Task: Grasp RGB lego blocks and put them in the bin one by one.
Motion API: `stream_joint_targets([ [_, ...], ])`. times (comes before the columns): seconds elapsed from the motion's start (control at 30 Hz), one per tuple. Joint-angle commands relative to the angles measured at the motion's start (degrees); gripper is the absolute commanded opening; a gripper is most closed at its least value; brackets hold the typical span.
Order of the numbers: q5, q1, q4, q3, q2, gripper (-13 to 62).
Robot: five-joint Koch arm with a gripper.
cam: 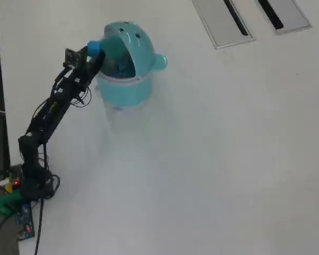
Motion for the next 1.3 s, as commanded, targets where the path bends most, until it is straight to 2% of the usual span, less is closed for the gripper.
stream_joint_targets([
  [0.0, -0.5, 0.8, -4.8, -7.6, 0.9, 5.4],
  [0.1, -0.6, 3.8, -4.8, -9.5, -1.2, 6.0],
  [0.13, -2.2, 5.4, -4.6, -11.1, -2.6, 13.4],
  [0.2, -3.9, 6.2, -4.4, -11.2, -3.7, 20.9],
  [0.57, -4.4, 7.2, -4.4, -13.7, -5.4, 28.7],
  [0.93, -3.5, 8.5, -2.5, -9.1, 4.5, 28.6],
  [1.27, 3.8, 14.9, -2.5, 5.3, 18.8, 28.7],
])
